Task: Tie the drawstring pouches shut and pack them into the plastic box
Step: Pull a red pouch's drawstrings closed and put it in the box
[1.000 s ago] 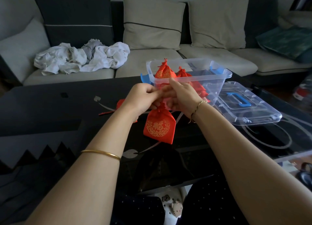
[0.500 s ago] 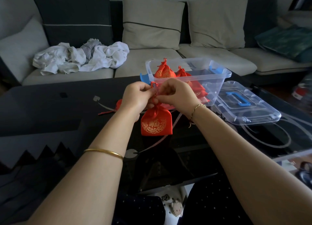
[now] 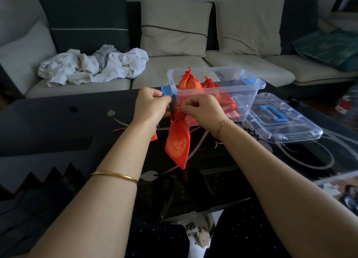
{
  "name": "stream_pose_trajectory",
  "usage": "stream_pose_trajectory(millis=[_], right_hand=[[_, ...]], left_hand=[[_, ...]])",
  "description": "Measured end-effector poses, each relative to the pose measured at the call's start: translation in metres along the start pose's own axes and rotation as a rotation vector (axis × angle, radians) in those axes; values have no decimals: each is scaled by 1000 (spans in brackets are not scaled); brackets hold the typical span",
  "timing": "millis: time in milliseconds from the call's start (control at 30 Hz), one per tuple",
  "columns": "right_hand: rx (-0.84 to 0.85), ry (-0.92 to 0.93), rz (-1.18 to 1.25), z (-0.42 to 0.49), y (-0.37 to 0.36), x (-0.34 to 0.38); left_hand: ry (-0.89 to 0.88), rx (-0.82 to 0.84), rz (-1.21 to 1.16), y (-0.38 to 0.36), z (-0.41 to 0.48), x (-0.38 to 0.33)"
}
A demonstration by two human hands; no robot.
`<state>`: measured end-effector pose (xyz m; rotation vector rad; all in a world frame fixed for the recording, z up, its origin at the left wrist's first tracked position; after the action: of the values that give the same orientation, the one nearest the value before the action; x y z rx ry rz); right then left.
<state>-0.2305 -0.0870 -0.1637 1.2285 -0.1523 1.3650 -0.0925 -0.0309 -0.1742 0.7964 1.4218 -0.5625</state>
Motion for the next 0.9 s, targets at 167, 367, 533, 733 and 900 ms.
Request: stream_pose_trajectory(millis=[167,367,533,733,900], right_hand=[[-29,-238,283,-5,-4,-29],[53,-419,774,-13,-23,-33],[103,-402,847,-15,-26,-30],[16,-337,663,-10,-2,-43],[-13,-243,169,-11,12,-47]], left_hand=[[-402,29,436,-18,-25,-36],[-463,-38,599,-22,-27,-35],[-549,-32,640,-28,-32,-41],[-603,-171,662,-16,-32,-46],[-478,-37,652,-32,-23,-32]])
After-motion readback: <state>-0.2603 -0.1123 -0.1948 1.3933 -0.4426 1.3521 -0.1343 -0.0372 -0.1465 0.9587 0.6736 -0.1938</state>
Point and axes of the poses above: each hand's wrist, its own z-axis towards the middle knuckle, its own y-axis out of the back of the hand, x = y × z, the point moved 10 cm from there along z, towards the middle knuckle, and after that the axes turned 8 degrees about y, right-handed, at the moved point
